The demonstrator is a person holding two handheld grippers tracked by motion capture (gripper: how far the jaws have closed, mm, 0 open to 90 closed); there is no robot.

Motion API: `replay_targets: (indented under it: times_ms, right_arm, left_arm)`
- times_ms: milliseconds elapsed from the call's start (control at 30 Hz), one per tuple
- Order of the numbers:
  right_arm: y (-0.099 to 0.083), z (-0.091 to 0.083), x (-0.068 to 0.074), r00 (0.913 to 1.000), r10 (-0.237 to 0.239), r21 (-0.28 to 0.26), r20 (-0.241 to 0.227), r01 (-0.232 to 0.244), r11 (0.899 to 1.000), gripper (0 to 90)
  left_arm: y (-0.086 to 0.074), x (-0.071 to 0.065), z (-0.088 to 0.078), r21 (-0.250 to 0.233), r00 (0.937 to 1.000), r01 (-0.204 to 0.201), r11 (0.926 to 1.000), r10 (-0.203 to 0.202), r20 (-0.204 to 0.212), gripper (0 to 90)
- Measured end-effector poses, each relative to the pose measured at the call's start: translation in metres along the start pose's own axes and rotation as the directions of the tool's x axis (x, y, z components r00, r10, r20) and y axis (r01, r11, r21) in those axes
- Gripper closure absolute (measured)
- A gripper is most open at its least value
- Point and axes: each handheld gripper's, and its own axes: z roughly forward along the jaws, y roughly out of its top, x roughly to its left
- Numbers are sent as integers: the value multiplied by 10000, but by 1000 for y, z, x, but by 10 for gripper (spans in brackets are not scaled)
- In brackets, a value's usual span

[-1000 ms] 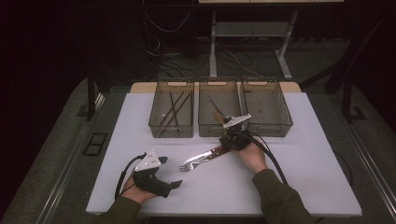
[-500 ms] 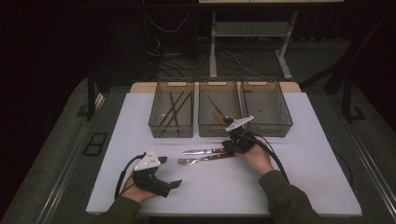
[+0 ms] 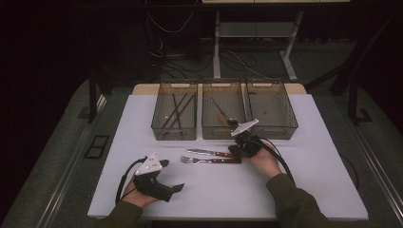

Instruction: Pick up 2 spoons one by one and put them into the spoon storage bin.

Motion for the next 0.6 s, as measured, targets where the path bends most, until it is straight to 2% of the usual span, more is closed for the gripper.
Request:
replay_targets:
  times_ms: [200, 600]
  right_arm:
    - [-4, -3, 5, 9995, -117, -22, -308, 116, 9999, 900]
    - [-8, -6, 14, 9978, -283, 85, -604, 288, 9995, 900]
  left_arm:
    - [0, -1, -1, -35, 10000, -31, 10000, 31, 2, 0]
    - [0, -2, -1, -33, 10000, -59, 10000, 59, 2, 0]
